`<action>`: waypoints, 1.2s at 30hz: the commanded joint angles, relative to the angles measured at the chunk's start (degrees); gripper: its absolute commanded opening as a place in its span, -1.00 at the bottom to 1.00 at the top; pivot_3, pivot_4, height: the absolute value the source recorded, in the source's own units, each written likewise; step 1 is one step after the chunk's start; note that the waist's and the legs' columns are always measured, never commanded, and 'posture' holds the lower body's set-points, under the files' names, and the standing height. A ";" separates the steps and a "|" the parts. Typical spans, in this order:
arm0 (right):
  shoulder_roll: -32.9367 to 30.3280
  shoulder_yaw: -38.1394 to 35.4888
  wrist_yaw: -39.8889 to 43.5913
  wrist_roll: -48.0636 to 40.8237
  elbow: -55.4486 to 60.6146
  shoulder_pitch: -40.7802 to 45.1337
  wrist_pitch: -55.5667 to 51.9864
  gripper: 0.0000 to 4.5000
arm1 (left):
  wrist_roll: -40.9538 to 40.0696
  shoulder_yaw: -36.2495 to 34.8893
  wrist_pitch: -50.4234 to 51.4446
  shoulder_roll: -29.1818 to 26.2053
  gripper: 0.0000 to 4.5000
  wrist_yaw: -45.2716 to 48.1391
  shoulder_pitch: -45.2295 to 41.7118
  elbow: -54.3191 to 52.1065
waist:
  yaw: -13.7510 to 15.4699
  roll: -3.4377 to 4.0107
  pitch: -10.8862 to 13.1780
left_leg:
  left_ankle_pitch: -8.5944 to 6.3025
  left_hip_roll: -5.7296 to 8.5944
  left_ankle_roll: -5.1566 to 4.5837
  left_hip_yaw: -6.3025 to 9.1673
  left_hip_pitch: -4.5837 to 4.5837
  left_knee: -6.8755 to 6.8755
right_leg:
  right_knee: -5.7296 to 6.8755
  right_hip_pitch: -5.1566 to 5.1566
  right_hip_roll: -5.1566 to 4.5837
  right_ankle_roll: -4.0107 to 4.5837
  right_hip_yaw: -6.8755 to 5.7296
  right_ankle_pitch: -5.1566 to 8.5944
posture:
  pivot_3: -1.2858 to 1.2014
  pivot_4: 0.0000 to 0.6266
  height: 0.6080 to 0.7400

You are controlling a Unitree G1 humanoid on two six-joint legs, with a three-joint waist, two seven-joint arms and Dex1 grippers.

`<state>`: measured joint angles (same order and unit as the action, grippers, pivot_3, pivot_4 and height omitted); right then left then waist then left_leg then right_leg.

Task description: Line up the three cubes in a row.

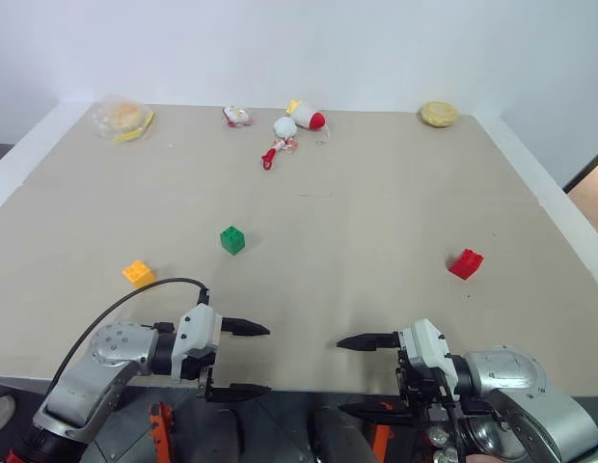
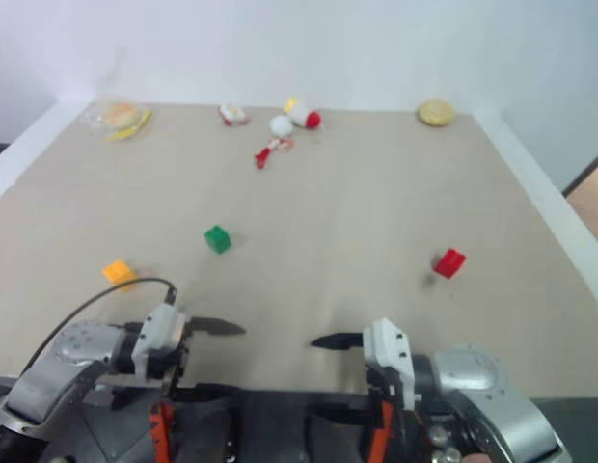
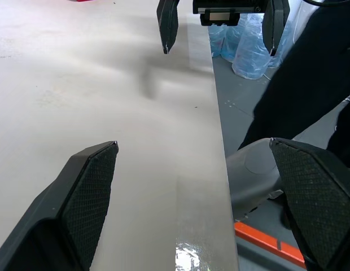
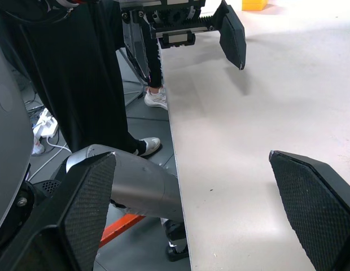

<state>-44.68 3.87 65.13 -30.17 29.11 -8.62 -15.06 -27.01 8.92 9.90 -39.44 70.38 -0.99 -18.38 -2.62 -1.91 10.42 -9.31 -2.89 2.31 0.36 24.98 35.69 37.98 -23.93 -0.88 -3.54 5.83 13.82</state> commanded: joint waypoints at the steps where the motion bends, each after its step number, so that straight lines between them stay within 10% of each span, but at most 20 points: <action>1: -0.10 -0.51 0.83 -0.31 0.99 -0.51 1.14 1.00 | 0.60 0.24 -2.00 -0.11 0.98 0.40 0.92 -2.30 | 0.00 0.00 0.00 | 0.00 0.00 0.00 0.00 0.00 0.00 | 0.00 0.00 0.00 0.00 0.00 0.00 | 0.03 -0.52 0.96; 19: -2.68 -5.05 1.73 -3.53 -0.34 -0.54 -1.48 1.00 | -0.33 1.79 -1.09 3.02 0.98 -2.54 -1.56 -3.45 | 0.01 0.02 0.00 | 0.01 0.00 -0.01 -0.01 -0.03 0.10 | 0.01 0.06 -0.01 0.02 0.02 -0.01 | 0.03 -0.52 0.96; 36: -18.35 -8.54 9.16 6.80 -53.39 42.00 -6.77 1.00 | 1.45 5.69 5.82 32.46 0.98 -24.94 -24.81 8.45 | -0.10 0.08 0.01 | -0.14 0.26 -0.37 -0.01 -0.24 0.47 | 0.00 0.59 0.04 -0.36 0.33 -0.04 | 0.03 -0.52 0.96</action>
<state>-62.58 -4.69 73.58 -25.56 -20.23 31.35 -24.00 -26.32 14.06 17.31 -7.52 46.23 -24.88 -9.47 -2.71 -1.83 10.43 -9.47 -2.62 1.92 0.36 24.74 36.07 37.99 -23.35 -0.82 -4.00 6.20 13.79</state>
